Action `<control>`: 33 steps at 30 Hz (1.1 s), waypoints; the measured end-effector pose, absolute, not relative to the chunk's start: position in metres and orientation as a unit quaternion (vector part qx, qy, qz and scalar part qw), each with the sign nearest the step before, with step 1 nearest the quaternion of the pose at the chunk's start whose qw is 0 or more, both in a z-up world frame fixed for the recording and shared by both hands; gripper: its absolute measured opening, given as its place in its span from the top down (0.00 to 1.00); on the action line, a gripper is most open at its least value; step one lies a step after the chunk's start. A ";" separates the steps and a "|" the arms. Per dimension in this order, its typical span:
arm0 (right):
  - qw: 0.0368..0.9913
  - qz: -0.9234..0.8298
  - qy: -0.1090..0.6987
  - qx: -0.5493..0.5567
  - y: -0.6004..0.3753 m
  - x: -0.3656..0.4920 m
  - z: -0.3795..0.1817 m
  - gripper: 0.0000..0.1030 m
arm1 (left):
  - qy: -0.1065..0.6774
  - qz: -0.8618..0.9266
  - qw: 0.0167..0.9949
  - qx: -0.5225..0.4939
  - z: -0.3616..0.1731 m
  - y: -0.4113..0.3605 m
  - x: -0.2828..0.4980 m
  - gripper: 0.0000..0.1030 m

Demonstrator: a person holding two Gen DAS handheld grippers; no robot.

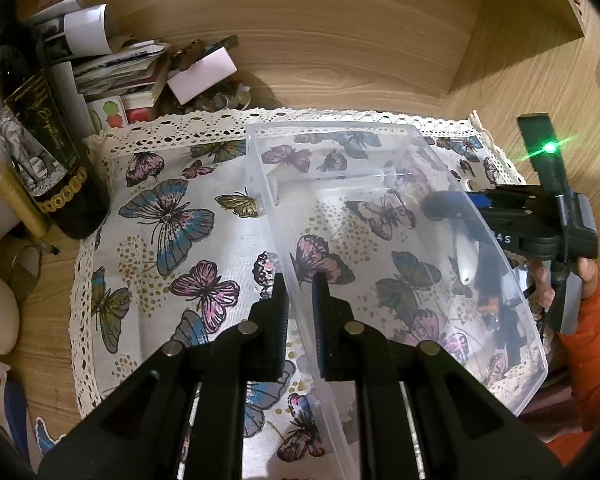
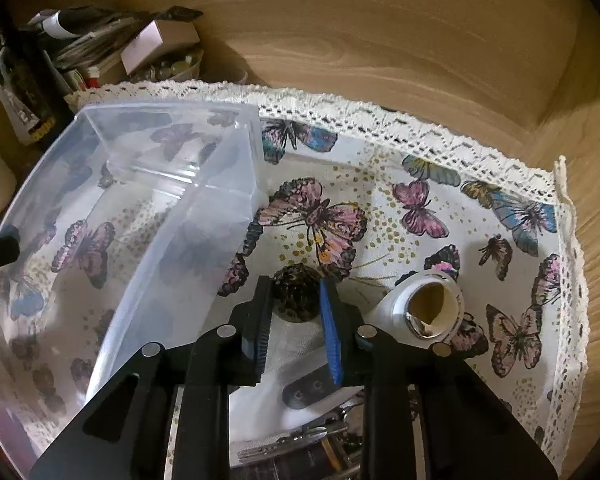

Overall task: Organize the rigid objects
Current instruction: 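Move the right tool to the dark spiky ball and close on it, then carry the spiky ball into the clear box and open the right tool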

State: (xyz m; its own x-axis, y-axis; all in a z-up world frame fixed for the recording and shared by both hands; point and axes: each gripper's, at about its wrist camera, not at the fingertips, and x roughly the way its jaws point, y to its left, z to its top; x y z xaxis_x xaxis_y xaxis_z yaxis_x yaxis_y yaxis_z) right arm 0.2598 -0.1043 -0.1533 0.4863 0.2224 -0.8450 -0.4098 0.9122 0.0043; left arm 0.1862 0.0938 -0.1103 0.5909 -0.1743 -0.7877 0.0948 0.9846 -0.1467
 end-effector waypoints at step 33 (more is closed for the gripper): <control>0.895 0.242 0.357 -0.116 -0.045 0.200 -0.073 0.79 | 0.444 -0.082 0.891 -0.046 -0.113 0.097 0.186 0.88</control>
State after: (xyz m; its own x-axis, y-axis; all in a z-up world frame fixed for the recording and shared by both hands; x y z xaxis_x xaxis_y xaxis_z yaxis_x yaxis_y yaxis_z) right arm 0.1996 -0.0449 -0.0727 0.6271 0.3508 -0.6954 -0.5160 0.8559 -0.0336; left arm 0.1862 0.0966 -0.1127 0.5920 -0.1863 -0.7841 0.1046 0.9825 -0.1544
